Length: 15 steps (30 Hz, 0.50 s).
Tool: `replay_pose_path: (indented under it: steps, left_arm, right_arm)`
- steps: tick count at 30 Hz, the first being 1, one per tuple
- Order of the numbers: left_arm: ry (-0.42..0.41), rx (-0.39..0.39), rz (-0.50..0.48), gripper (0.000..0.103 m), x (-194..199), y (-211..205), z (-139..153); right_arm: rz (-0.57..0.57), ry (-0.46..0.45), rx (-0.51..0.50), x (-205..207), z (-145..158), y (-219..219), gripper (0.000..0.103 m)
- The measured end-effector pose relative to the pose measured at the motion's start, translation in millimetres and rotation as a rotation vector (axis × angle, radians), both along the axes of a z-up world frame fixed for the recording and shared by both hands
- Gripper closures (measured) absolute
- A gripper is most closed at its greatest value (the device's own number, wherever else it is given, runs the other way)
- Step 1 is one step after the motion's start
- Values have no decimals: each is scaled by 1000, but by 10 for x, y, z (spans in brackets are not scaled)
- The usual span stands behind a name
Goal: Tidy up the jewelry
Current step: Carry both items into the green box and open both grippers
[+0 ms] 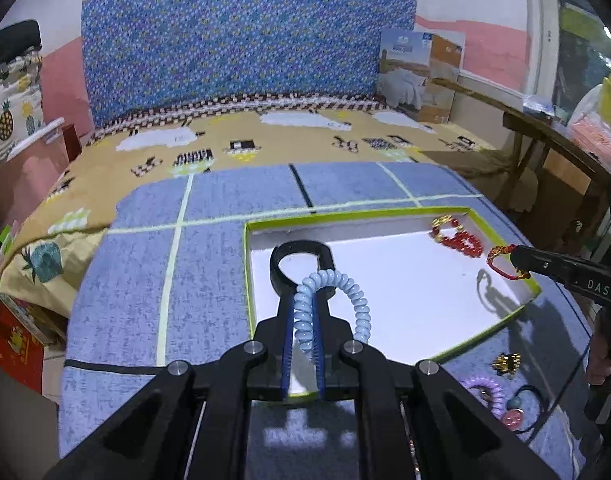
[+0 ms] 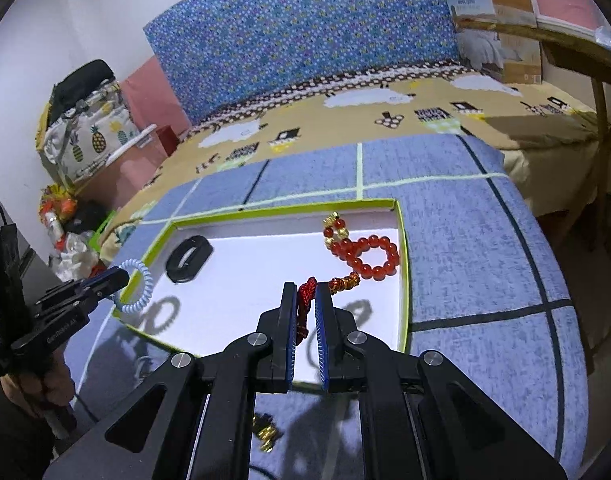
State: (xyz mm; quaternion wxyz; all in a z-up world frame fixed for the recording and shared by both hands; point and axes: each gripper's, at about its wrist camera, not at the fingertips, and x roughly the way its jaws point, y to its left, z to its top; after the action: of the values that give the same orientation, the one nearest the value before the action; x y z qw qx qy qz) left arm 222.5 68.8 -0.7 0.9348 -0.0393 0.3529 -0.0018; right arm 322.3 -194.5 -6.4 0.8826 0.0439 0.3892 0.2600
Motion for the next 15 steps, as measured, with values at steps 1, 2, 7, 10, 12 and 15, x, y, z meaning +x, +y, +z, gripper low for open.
replay_pose_path:
  steps: [1,2,7,10,12,15]
  left_arm:
    - [12,-3,2,94,26,7,-35]
    - [23,-4,2,94,48,10,-68]
    - [51,-13,-11,94,127,-26,-159]
    - [60,-15,-15,93,149,-39,-186]
    - [66,-20,-17,93,160,-41,-201]
    - [72,-19,-14,93,176,-34,-223]
  right_arm:
    - [-2,8,-3,25,-29,0,94]
    - [-3,16,-7,48,-61,-2,94]
    - [-9,46,-33,141,-185,-17,94]
    - [-17,54,-49,157,-216,-21,94]
    - [-16,56,-50,161,-224,-23,94]
    - [-15,52,-68,166,-218,-14,94]
